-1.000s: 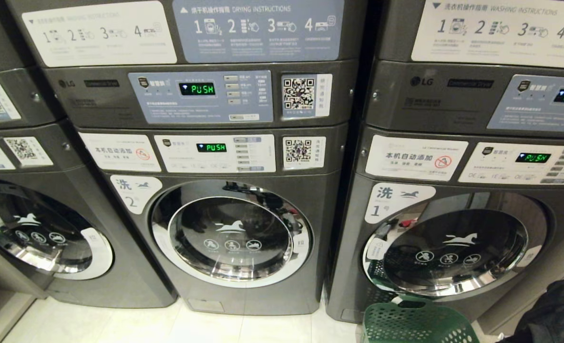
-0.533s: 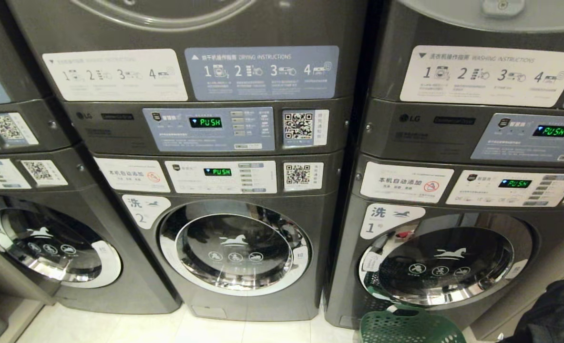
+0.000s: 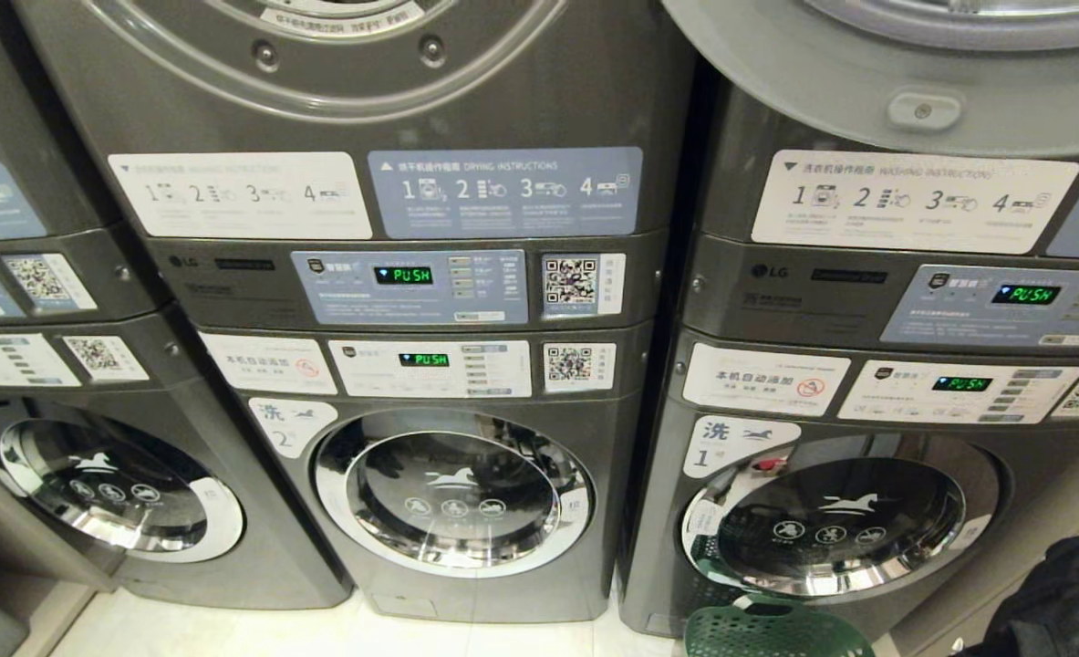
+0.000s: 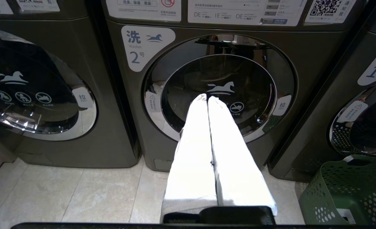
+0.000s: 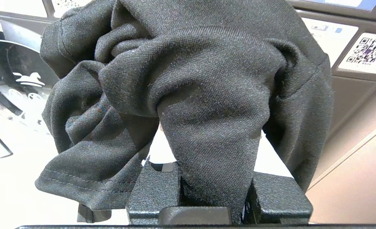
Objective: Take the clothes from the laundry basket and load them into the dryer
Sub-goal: Put the clothes in the dryer
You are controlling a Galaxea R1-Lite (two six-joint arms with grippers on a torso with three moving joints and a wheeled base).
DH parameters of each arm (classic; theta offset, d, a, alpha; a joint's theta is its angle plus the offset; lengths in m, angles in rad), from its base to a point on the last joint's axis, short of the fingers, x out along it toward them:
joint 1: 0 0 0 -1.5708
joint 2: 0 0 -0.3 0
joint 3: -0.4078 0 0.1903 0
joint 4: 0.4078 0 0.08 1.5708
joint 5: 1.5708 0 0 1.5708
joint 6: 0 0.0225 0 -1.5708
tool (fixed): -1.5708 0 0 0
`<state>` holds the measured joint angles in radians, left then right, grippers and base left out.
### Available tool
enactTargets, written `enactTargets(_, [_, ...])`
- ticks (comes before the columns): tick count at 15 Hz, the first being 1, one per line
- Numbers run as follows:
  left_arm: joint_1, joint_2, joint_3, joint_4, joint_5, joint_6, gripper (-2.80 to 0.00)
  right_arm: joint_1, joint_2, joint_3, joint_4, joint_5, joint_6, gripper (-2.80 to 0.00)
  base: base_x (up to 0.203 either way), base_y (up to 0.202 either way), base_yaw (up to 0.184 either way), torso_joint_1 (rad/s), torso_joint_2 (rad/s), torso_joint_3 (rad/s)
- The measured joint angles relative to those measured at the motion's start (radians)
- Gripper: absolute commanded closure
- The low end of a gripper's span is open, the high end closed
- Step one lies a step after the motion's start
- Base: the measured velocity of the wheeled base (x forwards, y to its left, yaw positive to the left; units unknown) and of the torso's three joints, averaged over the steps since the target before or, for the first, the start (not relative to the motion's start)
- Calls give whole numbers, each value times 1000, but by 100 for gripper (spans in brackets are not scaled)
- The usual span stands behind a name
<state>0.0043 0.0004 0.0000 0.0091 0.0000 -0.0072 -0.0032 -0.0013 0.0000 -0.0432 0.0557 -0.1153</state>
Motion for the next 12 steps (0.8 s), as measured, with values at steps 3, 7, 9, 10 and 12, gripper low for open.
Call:
enactTargets(3, [0,0,0,0,0,1,0,0,0,0,0,0,1,0,0,0,0,156,-331,-183])
enactTargets(7, [0,0,0,0,0,0,0,0,0,0,0,0,1,0,0,0,0,152,-324,-171])
enactTargets(9, [0,0,0,0,0,0,0,0,0,0,-1,-1,1,0,0,0,0,148,-319,-170])
enactTargets(10, [0,0,0,0,0,0,0,0,0,0,0,0,1,0,0,0,0,163,-321,-170])
enactTargets(12, [0,0,0,0,0,0,0,0,0,0,-1,-1,3,0,0,0,0,133,-285,-148])
